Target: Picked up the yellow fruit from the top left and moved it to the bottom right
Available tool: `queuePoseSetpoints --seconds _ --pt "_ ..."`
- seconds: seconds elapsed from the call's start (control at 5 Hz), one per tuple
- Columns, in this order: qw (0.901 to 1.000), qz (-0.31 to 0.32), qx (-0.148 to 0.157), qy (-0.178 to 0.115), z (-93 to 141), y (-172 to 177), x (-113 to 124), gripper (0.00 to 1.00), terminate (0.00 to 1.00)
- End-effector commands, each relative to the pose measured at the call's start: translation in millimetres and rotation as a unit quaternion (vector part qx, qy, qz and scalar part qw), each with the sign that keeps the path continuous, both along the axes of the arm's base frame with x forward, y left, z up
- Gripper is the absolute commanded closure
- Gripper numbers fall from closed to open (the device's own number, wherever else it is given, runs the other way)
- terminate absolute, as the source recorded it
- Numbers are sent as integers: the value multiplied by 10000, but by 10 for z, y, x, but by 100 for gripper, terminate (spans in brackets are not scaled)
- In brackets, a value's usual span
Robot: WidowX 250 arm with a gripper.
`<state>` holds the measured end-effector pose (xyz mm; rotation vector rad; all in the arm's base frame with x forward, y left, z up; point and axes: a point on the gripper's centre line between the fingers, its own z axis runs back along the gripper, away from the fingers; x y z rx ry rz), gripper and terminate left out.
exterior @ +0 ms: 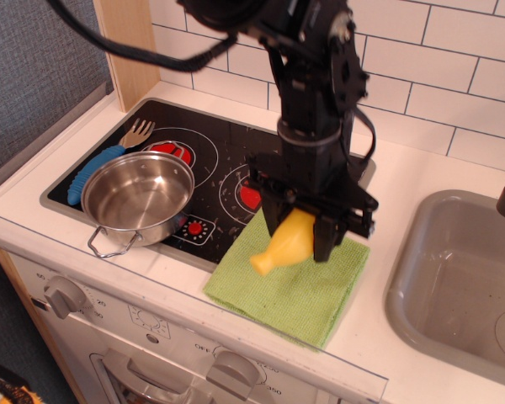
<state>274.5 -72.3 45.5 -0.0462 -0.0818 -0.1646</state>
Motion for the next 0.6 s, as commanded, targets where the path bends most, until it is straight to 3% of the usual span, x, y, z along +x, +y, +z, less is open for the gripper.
queuePoseSetpoints --seconds 0.0,0.2,0.4 --pt "9997 -114 32 -211 252 16 -49 0 0" --pt "9992 58 -7 -395 472 95 -16 0 0" --pt "9996 155 -80 -229 653 208 67 0 0"
